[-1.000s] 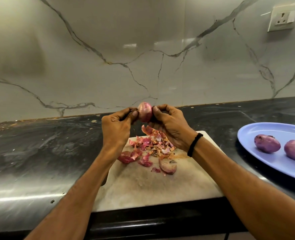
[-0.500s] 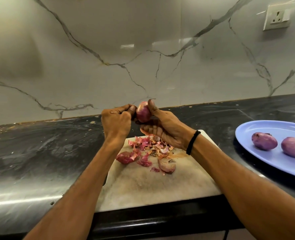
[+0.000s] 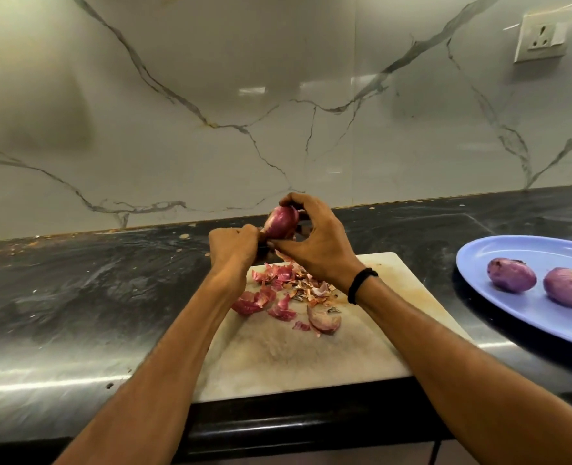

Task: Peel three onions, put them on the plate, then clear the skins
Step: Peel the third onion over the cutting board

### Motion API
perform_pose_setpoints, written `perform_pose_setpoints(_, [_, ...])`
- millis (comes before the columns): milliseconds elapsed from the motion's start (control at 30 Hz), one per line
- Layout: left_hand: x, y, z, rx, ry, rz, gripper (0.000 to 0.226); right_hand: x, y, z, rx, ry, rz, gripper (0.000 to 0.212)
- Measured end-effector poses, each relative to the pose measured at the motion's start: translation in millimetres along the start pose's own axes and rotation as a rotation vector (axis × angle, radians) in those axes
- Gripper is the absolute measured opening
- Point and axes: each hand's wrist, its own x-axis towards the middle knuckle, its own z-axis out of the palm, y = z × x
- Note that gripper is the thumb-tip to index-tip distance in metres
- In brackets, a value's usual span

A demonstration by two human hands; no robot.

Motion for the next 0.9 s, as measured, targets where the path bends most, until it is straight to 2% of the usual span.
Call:
perform_pose_setpoints(167, [-7.4, -1.0, -1.7, 0.165, -0.008, 0.274, 0.034, 1.0, 0.0, -10.7, 0.029, 0.029, 0.093, 0.071])
perform_pose_setpoints(300, [-11.1, 2.4, -3.8, 0.110, -0.151, 0.351, 0.016, 0.6, -1.6, -11.4, -0.021, 0.040, 0.098, 0.071])
perform_pose_setpoints(367, [-11.9, 1.3, -4.0, 0.094, -0.257, 0.356, 0.019, -0.3, -3.1, -9.8, -0.062, 0.026, 0.088, 0.070])
perform_pose_setpoints(467, [-10.8, 0.2, -5.9, 0.076, -0.309, 0.340, 0.034, -1.2, -5.8, -10.2, -0.050, 0.026, 0.109, 0.073])
perform_pose_setpoints(567, [-10.7, 0.7, -6.0, -0.048, -0.325, 0.279, 0.030, -0.6, -6.7, -12.5, 0.027, 0.044, 0.148, 0.073])
perform_pose_setpoints(767, [-12.5, -0.3, -4.6, -0.229, -0.372, 0.102, 0.025, -1.9, -2.4, -10.8, 0.040, 0.067, 0.174, 0.056])
perform_pose_setpoints(900, [-11.8, -0.8, -3.2, -0.294, -0.358, 0.038, 0.028, -1.4, -1.9, -12.6, 0.081, 0.117, 0.199, 0.033])
